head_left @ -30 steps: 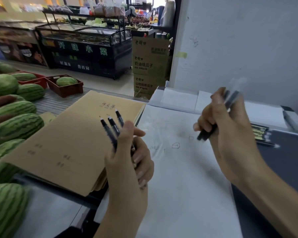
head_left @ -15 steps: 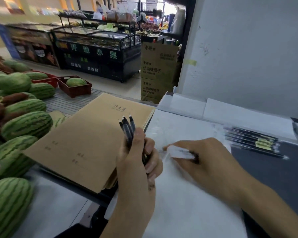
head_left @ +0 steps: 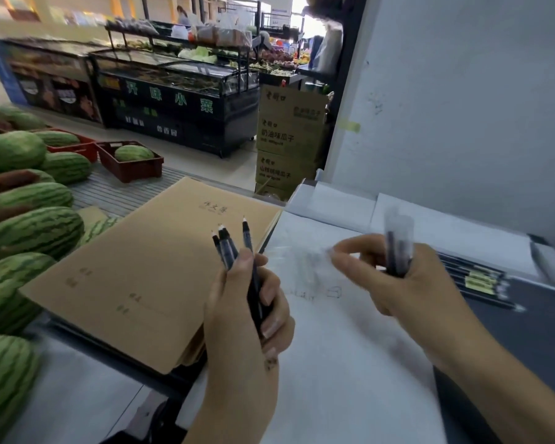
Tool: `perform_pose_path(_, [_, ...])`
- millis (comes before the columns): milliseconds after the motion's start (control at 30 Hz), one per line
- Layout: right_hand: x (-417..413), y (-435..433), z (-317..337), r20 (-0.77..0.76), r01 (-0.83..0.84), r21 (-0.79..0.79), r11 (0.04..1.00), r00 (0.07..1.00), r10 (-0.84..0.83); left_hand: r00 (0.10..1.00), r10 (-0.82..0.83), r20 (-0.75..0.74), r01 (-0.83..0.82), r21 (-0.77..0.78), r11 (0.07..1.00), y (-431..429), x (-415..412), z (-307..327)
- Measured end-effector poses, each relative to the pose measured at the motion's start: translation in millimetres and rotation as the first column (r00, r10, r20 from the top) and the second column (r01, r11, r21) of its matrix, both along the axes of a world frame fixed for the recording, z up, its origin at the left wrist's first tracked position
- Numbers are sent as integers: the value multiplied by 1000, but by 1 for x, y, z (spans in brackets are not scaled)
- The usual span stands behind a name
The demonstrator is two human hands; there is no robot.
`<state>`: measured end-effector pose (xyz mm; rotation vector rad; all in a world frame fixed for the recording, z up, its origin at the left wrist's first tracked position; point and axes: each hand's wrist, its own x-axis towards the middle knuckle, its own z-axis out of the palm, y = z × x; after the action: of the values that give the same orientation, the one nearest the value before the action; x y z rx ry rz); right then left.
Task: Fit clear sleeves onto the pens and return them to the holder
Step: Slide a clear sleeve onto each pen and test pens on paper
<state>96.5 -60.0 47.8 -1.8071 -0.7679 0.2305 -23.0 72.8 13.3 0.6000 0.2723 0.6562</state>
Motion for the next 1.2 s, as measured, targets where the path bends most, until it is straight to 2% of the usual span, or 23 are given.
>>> perform_pose_path(67, [4,-4,6,-243,17,99,995,970,7,1000,-3,-17,4,49,999,-1,0,-2])
perform_pose_path(133, [5,-6,9,-413,12,144,989,910,49,999,-12,-45,17,103,995,-3,1,-3])
perform_pose_path(367, [5,-11,13,-621,36,298,954,766,165,992,-62,-110,91,274,957,-6,0,-5])
perform_pose_path(567, [4,-11,12,-574,-9,301,954,797,189,989,-100,-111,130,305,944,-5,0,-5])
perform_pose_path(767, [7,-12,11,-547,67,363,930,822,155,987,-103,-124,141,356,924,-6,-1,-6])
perform_pose_path(1000, [2,-11,13,-474,60,321,945,874,105,980,-79,-180,150,424,893,-8,0,-7])
perform_pose_path(1200, [-1,-10,16,-431,115,353,929,901,53,980,-65,-190,148,466,872,-8,1,-7])
